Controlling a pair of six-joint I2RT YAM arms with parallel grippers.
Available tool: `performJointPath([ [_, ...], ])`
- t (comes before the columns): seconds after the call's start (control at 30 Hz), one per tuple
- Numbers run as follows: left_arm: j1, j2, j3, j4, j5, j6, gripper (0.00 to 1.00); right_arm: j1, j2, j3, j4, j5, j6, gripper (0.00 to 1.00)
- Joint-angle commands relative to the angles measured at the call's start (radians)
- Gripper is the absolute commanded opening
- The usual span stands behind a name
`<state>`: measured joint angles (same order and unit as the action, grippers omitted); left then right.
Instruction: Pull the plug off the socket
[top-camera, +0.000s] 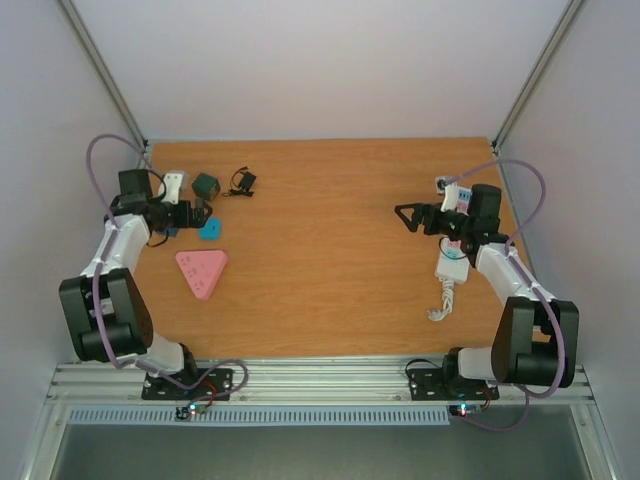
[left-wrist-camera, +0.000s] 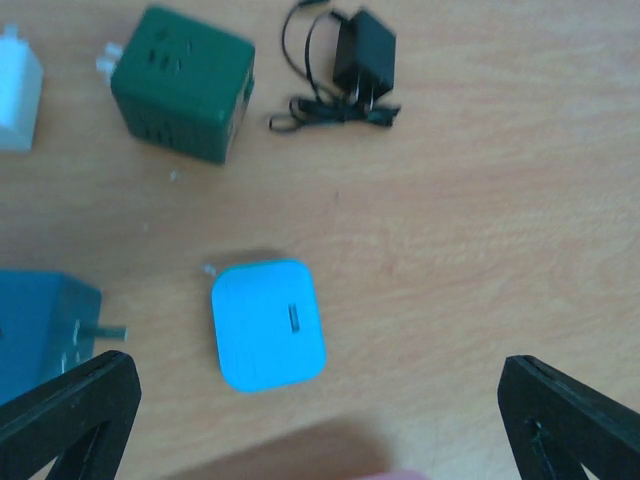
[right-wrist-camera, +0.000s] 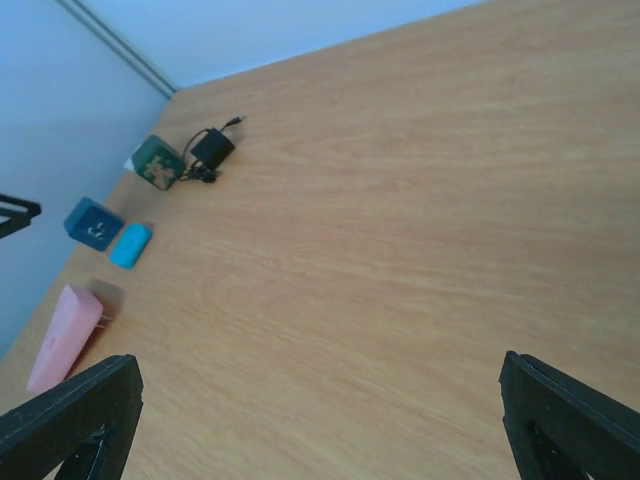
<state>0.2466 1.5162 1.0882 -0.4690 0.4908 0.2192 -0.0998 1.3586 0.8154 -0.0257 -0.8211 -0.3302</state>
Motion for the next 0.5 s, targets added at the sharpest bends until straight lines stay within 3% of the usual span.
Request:
performJointPath([
  [0.0, 0.003, -0.071, -0.087, 0.092, -0.064, 0.049, 1.00, -0.032, -0.043, -0.049, 0.092, 0.030, -0.003, 0.99],
  [0.47, 0.002, -0.160, -0.158, 0.134, -0.083, 0.020, 1.00, -0.052, -0.101, -0.063, 0.055, 0.023, -0.026, 0.99],
])
